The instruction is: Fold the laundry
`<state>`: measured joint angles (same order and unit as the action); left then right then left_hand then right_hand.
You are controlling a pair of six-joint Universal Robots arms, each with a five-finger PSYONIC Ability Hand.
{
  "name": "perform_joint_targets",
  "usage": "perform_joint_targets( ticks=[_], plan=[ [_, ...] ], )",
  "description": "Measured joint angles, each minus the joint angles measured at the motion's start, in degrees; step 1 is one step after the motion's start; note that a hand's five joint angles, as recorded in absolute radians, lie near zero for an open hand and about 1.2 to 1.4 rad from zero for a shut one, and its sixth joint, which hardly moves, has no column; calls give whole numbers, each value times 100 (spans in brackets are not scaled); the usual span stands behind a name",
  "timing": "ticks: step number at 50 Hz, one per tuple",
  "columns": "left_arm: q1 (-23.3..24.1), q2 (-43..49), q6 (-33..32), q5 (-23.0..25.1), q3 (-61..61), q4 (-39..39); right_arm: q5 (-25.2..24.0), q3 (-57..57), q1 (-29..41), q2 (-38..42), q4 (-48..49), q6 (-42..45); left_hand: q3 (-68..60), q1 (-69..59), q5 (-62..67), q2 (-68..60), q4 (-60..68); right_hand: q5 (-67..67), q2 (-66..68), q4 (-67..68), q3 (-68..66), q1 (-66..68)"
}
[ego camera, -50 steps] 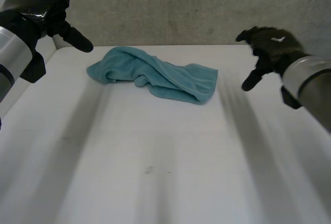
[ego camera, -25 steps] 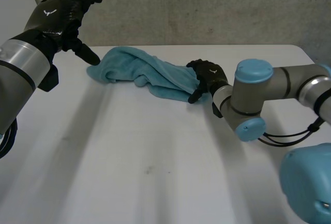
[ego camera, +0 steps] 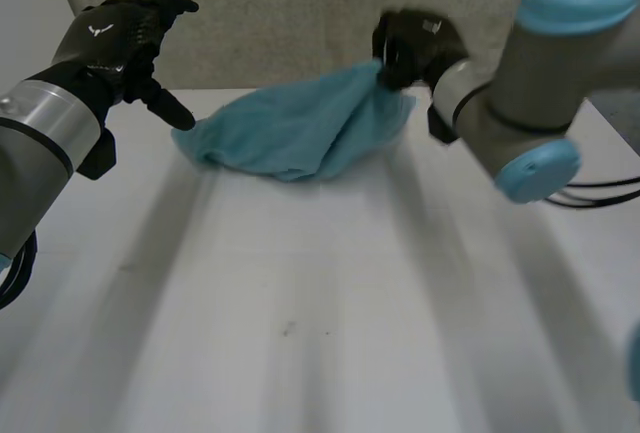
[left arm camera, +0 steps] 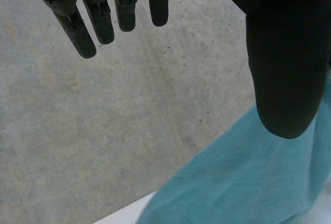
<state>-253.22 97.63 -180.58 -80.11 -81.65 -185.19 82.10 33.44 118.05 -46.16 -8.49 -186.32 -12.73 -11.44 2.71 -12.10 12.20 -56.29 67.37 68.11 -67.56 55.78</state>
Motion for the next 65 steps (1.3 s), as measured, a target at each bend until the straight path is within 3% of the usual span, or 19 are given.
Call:
perform_joint_targets(
  ticks=[5,9,11,19,32,43,44,45,46,48,49,50,51,58,62,65],
  plan=[
    [-49,-30,12,-40,7,0,6,628,13,-1322,124,-16,0,0,0,0,0,-5,0,0,0,0],
    [-62,-33,14,-60,7,0,6,782,17,-1622,175,-25,0,0,0,0,0,-17,1,1,0,0],
    [-91,-32,16,-129,8,0,-20,1283,24,-2545,381,-71,0,0,0,0,0,-26,11,1,-14,1],
    [-45,324,6,-210,-54,28,-245,2167,30,-3807,661,-192,0,0,0,0,0,-26,11,1,-29,27],
    [838,1820,35,70,-219,453,-376,2830,34,-4131,666,-155,0,0,0,0,0,-26,11,1,-30,27],
    [1781,2612,564,1429,-120,493,-372,3173,35,-4287,694,-136,-14,-36,11,-20,19,-26,11,2,-30,27],
    [1841,2627,641,1509,-116,490,-373,3188,33,-4302,700,-134,-40,-114,48,-86,56,-26,11,2,-31,27],
    [1948,2645,804,1630,-104,484,-373,3210,30,-4321,712,-129,-1409,-1665,1337,-1463,1374,-26,11,2,-30,27],
    [1987,2649,875,1666,-94,478,-373,3220,25,-4328,716,-124,-1653,-2091,1674,-1712,1714,-26,11,2,-32,27],
    [2029,2650,970,1684,-75,470,-373,3234,15,-4333,720,-113,-1653,-2091,1674,-1712,1714,-26,11,2,-32,27],
    [2058,2647,1070,1655,-39,456,-373,3252,-2,-4335,722,-93,-3629,-4131,3617,-3836,3706,-26,11,2,-32,27],
    [2071,2635,1162,1558,15,439,-372,3274,-21,-4336,721,-64,-3629,-4131,3617,-3836,3706,-26,11,3,-44,27],
    [2054,2602,1223,1395,64,428,-371,3302,-37,-4334,717,-27,-5227,-4996,5062,-5419,5405,-26,11,3,-44,27],
    [1464,1790,1288,-69,-44,418,-322,3675,-324,-4239,678,425,-5292,-4996,5066,-5514,5545,-26,11,3,-51,27],
    [1228,1274,1261,-313,-305,457,-297,3898,-574,-4089,661,685,-5292,-4996,5066,-5523,5576,-26,11,4,-51,27],
    [1126,760,1247,-233,-615,533,-281,4083,-755,-3872,649,904,-5344,-4996,5066,-5541,5603,-26,11,4,-51,27]
  ],
)
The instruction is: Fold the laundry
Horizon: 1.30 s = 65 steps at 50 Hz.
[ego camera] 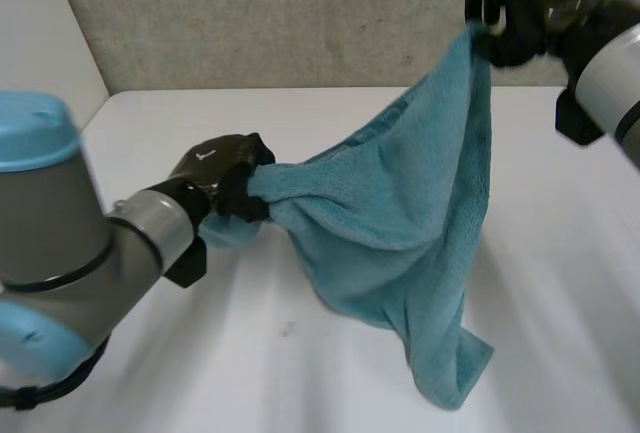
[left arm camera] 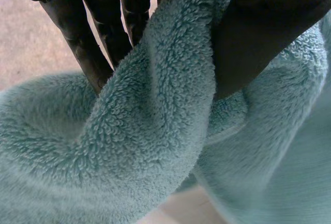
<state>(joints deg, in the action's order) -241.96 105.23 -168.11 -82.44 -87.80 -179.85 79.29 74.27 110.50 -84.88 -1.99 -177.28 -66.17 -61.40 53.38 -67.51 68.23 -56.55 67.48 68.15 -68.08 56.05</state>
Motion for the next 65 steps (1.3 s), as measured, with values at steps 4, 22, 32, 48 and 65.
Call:
perform_joint_targets(
  ticks=[4,22,32,48,65],
  plan=[
    [-54,-753,-11,288,-488,137,9,252,-132,345,-3,254,-36,0,0,-22,19,-4,0,0,0,0],
    [-72,-1332,-1076,433,-1781,340,-21,594,-54,1929,245,487,-36,0,0,-24,17,-28,0,26,-1,0],
    [192,-1055,-1177,487,-2143,844,-257,1313,144,1473,100,734,3865,3643,-3648,4023,-4117,-29,0,26,-1,0],
    [-258,-1028,-1306,528,-706,1008,-1963,2979,34,-434,97,1594,5134,4637,-4988,5374,-5437,-38,0,26,-2,0],
    [236,917,-1328,530,108,1674,-2175,3438,-467,-1516,643,1329,5133,4637,-4969,5361,-5424,-38,0,27,-2,0]
  ],
)
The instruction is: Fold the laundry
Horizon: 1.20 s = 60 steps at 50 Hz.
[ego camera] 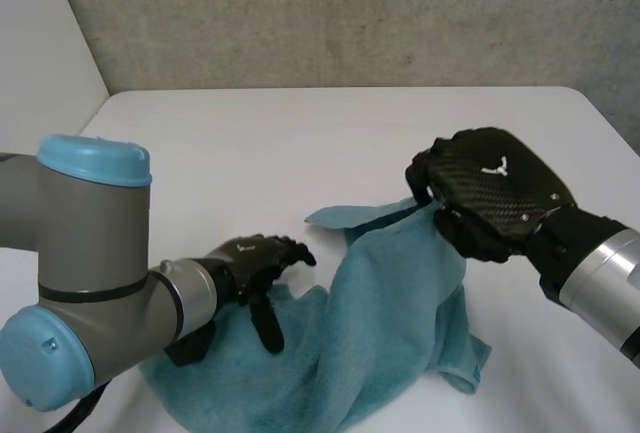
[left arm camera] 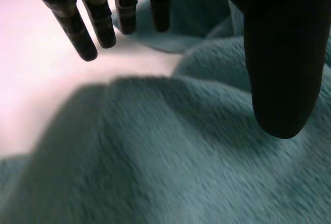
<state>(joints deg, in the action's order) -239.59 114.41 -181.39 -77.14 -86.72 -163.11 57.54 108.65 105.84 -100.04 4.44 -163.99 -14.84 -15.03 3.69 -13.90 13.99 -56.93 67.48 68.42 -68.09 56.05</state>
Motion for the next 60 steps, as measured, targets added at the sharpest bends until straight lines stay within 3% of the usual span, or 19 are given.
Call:
perform_joint_targets(
  ticks=[12,14,16,17,20,21,26,31,34,36,40,48,56,60],
  plan=[
    [159,-35,-38,-15,-204,200,156,47,-63,-219,426,-265,-201,-188,302,-325,261,0,0,0,0,0],
    [216,-13,-114,-46,-214,177,162,5,-95,-221,476,-274,-2281,-2515,2401,-2505,2391,0,-2,0,0,0],
    [239,3,-219,-86,-185,123,160,-41,-110,-201,495,-274,-3289,-3507,3396,-3410,3393,-2,-2,0,-1,0],
    [243,8,-268,-112,-159,85,159,-68,-115,-183,502,-272,-4351,-4525,4430,-4486,4452,0,-2,0,0,0],
    [246,12,-348,-162,-107,13,158,-112,-119,-147,513,-268,-4351,-4525,4430,-4486,4452,0,-2,0,0,0],
    [240,20,-561,-371,98,-267,176,-291,-120,56,557,-254,-5291,-4707,5049,-5439,5382,-1,-2,0,0,0],
    [210,-1,-807,-821,587,-841,420,-897,-84,719,687,-245,-5311,-4706,5049,-5459,5394,0,-2,0,0,0],
    [163,-128,-1032,-1280,1392,-1745,1132,-2313,-8,1642,802,-248,-5323,-4706,5048,-5468,5405,0,-2,1,-1,0],
    [92,-375,-1152,-1476,1855,-2633,1615,-3189,64,1973,872,-277,-5329,-4706,5049,-5472,5421,0,-2,2,-1,0],
    [20,-609,-1209,-1592,2025,-3362,2186,-4174,187,2211,1040,-385,-5330,-4706,5049,-5474,5421,0,-2,2,-1,0],
    [-75,-935,-1238,-1725,1797,-4260,2455,-4568,311,2284,1328,-675,-5330,-4706,5049,-5475,5421,-1,-2,2,-1,0],
    [-166,-1412,-1231,-1814,-91,-4979,2154,-3275,414,1954,1668,-1184,-5338,-4706,5049,-5480,5435,-8,-2,2,-1,0],
    [-281,-1558,-1256,-1797,-1713,-4863,1730,-1376,399,1409,1476,-897,-5338,-4706,5048,-5481,5446,-8,-2,2,-1,0],
    [-372,-1520,-1247,-1792,-2408,-4512,1440,-473,374,1381,1256,-487,-4191,-4007,4258,-4223,4276,-8,-2,2,-1,0]
  ],
)
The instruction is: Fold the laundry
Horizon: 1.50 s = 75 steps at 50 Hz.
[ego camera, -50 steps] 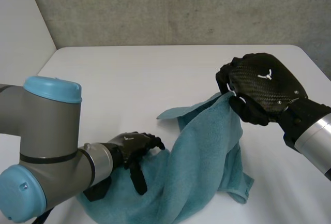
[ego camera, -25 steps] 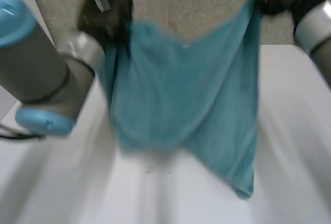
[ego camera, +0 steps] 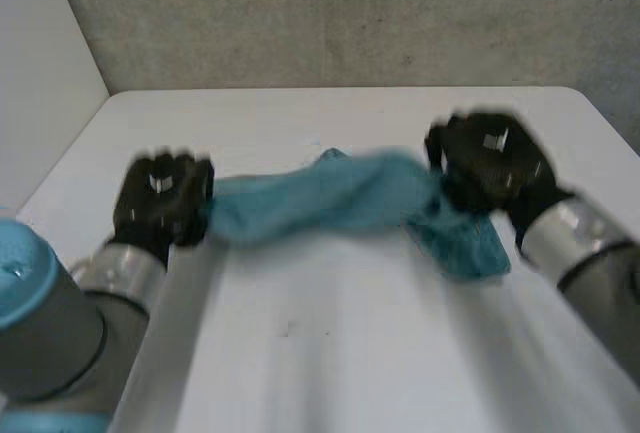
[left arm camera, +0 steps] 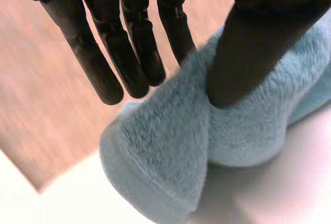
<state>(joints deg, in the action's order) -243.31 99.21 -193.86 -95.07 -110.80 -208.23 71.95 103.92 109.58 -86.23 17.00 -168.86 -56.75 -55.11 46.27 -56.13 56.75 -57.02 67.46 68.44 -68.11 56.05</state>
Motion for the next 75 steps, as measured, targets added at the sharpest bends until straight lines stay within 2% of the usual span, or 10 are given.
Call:
perform_joint_targets(
  ticks=[2,13,21,27,43,56,60,66,70,75],
  plan=[
    [-7,97,-10,3,-295,491,-148,412,-15,97,-73,286,1206,1258,-1187,1161,-1229,0,0,0,0,0],
    [443,-24,-56,31,72,3048,-240,602,-34,746,-91,725,4017,3856,-4044,3972,-4044,0,0,0,0,0],
    [570,-601,-40,35,923,3036,-225,626,14,799,-4,694,4178,3990,-4231,4145,-4210,0,0,0,0,0],
    [586,-151,-77,38,1475,2739,-224,667,-2,802,65,690,4175,3989,-4213,4140,-4205,0,0,0,0,0],
    [384,1892,-120,24,2824,3880,-216,681,-61,772,81,704,2898,2713,-2783,2830,-2867,0,0,0,0,0],
    [334,2161,-112,39,2737,3947,-214,674,-44,795,84,705,2819,2659,-2721,2747,-2773,0,0,0,0,0],
    [341,2231,-104,28,2705,3887,-204,672,-46,792,78,698,-161,-716,260,-347,228,0,0,0,0,0],
    [352,2071,-104,4,2614,3671,-192,659,-57,762,52,666,-1116,-1039,865,-1223,1139,-1,0,0,0,0],
    [352,1631,-107,-11,2413,3353,-201,596,-65,626,-39,442,-1122,-1039,865,-1238,1144,1625,-1857,-1849,1914,-1384],
    [348,1243,-110,-13,2185,3111,-219,508,-85,490,-181,193,-1122,-1039,865,-1240,1144,2146,-2293,-2362,2343,-1802]
  ],
)
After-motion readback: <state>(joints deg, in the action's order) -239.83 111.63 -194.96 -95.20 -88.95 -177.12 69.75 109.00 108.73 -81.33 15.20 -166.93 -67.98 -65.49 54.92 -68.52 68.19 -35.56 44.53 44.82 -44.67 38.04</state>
